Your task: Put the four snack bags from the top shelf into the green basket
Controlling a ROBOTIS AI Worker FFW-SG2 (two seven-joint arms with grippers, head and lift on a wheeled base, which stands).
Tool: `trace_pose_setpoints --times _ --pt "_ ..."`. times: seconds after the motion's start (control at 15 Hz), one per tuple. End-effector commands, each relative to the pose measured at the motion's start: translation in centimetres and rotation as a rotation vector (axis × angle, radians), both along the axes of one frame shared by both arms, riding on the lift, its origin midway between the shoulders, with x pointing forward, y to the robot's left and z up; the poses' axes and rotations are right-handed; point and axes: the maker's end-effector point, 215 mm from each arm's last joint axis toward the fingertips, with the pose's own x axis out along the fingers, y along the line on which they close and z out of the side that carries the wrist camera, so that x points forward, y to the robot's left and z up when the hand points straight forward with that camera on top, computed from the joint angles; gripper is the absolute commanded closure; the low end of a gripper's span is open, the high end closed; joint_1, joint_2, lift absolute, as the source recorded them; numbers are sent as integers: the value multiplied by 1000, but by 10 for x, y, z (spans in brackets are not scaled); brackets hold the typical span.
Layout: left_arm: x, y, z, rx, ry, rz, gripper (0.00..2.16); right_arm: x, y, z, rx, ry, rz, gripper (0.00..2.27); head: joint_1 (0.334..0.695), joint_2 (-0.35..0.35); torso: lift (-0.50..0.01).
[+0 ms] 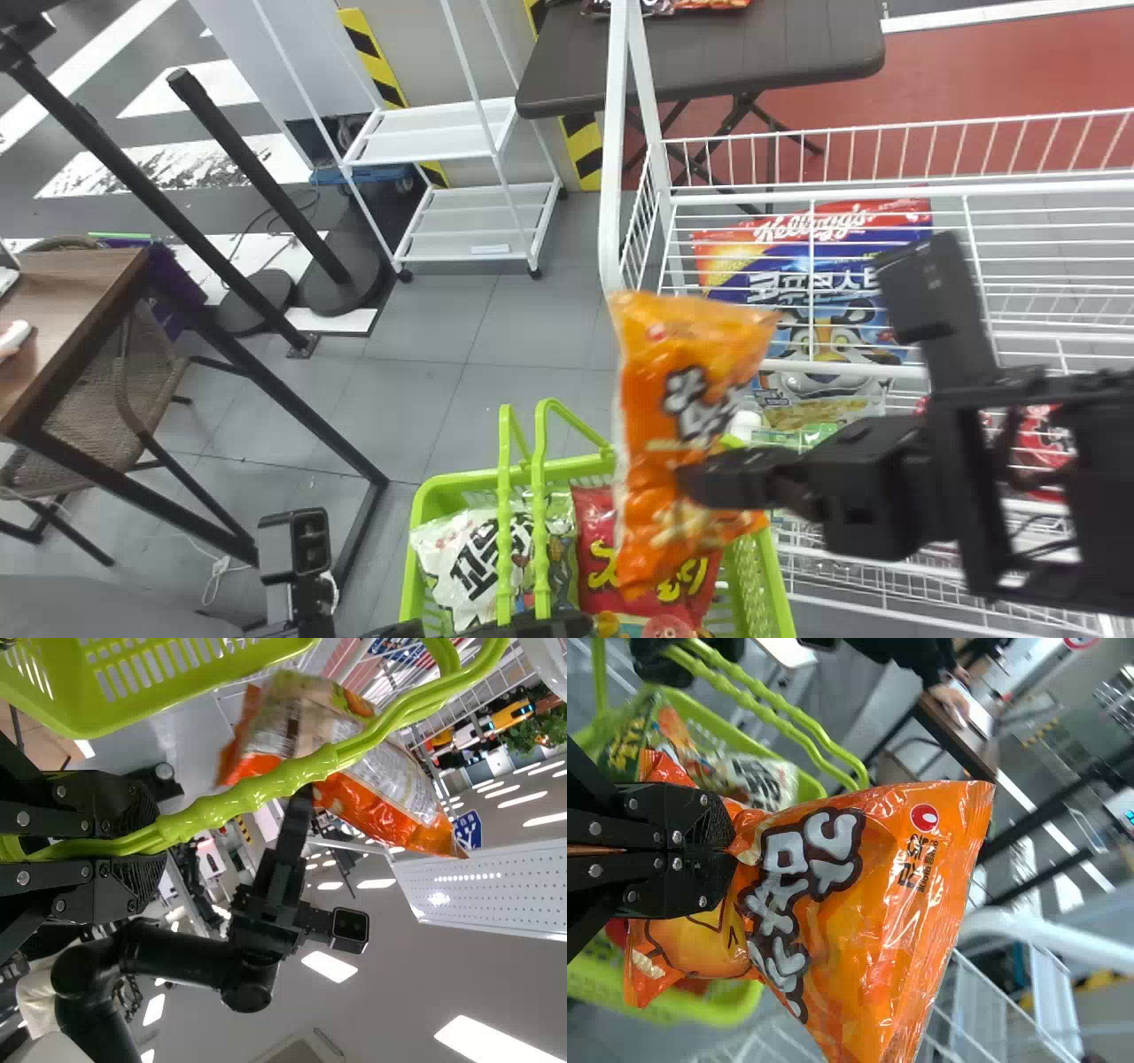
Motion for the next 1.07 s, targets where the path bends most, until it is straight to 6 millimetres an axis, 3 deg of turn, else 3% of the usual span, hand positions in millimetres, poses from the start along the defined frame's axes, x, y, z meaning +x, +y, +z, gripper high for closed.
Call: trace_pose_setpoints --times 0.0,0.13,0.27,0.33,0.4,0.47,0.53,0.67,0.8,0.93,1.0 --pt "0 0 2 -9 -4 -3 2148 -25 23 -12 28 75 63 2253 695 350 0" --pt "2 0 3 -11 -10 -5 2148 -39 28 -25 24 141 98 2253 695 350 0" --pt "3 -1 4 -12 -11 -7 2148 -52 19 -48 -63 197 132 2250 695 350 0" --pt "4 -2 4 -13 -14 -8 2148 -51 13 -57 -100 215 137 2111 695 350 0" --pt "5 -2 5 -14 -16 -9 2148 -46 11 -60 -109 220 135 1791 695 350 0" --pt "5 -2 5 -14 -17 -9 2148 -45 11 -61 -111 224 134 1112 695 350 0" --pt "5 -2 5 -14 -17 -9 2148 -46 11 -62 -110 226 135 90 695 350 0" --pt "4 -2 4 -16 -11 -9 2148 -46 8 -57 -83 237 130 -2 695 350 0" --pt "4 -2 4 -16 -10 -9 2148 -37 3 -33 -15 228 119 63 695 350 0" --pt "2 -2 3 -14 -7 -8 2148 -9 -19 -6 8 136 39 53 695 350 0" --pt "2 -1 4 -15 -6 -7 2148 10 -43 -7 -33 85 -32 56 695 350 0"
